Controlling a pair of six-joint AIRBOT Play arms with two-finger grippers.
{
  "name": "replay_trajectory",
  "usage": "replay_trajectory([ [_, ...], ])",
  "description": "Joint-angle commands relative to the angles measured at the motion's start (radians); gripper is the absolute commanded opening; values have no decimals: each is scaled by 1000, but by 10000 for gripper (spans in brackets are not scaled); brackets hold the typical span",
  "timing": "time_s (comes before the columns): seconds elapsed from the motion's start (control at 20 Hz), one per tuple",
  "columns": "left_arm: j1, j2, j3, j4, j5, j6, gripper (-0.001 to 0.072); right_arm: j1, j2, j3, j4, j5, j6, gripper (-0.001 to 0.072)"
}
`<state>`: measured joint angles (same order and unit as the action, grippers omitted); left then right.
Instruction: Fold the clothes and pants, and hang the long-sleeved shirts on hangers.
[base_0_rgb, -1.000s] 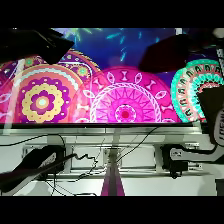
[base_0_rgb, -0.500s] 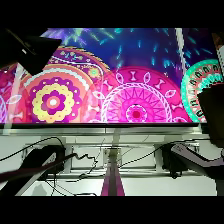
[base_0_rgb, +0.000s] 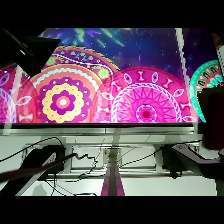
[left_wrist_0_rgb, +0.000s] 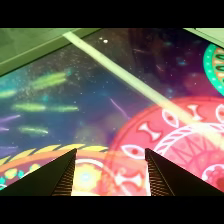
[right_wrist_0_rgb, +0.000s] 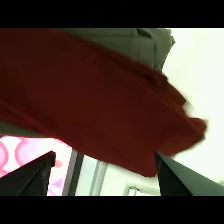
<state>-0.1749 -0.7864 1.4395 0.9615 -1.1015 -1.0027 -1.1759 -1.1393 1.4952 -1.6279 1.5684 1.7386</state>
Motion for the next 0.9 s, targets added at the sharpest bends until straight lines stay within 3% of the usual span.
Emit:
replay_trajectory([
  [0.0,0,1,0,0,0,0,463,3,4,-5,72,-48,7,448],
  [0.1,0,1,0,0,1,0,463,72,4,-5,106,-75,6,130],
  [0.15,0,1,0,0,0,0,463,124,4,-5,117,-85,-4,15],
  [0.55,0,1,0,0,1,0,463,816,4,-5,67,-154,-285,13],
  [0.65,0,1,0,0,0,0,463,986,4,-5,-85,-147,-282,12],
  [0.75,0,1,0,0,0,0,463,1101,4,-5,-245,-146,-152,13],
  [0.85,0,1,0,0,0,0,463,1145,4,-5,-206,-148,-142,13],
])
